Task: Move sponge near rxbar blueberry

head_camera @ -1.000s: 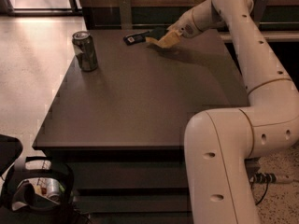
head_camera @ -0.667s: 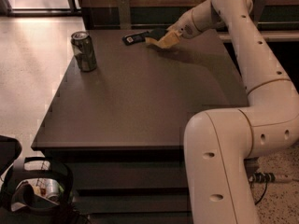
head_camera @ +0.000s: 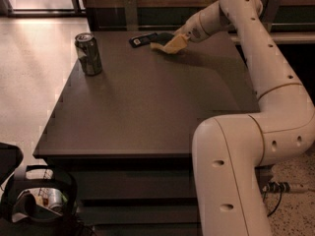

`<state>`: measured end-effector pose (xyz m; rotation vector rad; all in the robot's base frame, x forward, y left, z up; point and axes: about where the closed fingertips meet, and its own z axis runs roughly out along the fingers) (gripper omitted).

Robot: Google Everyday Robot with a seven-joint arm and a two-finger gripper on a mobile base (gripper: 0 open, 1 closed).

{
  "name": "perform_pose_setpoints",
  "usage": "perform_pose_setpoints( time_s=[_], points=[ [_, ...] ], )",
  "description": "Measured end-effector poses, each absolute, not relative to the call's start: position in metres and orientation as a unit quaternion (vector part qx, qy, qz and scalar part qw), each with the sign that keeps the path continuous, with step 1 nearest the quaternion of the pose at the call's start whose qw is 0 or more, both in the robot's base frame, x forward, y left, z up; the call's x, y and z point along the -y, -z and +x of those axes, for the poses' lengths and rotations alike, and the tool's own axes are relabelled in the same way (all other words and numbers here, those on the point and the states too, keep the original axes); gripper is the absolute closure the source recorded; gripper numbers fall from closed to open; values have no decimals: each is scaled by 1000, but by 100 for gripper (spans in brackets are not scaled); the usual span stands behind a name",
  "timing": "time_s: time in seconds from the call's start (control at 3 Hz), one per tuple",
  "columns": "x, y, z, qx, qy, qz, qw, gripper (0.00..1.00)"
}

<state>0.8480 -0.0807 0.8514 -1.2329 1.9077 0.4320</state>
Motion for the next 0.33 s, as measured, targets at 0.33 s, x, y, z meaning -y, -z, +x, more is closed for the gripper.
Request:
perform_pose_setpoints(
  time_s=[0.33],
  points=[
    [78, -848, 849, -755, -173, -489, 401, 1]
  ],
)
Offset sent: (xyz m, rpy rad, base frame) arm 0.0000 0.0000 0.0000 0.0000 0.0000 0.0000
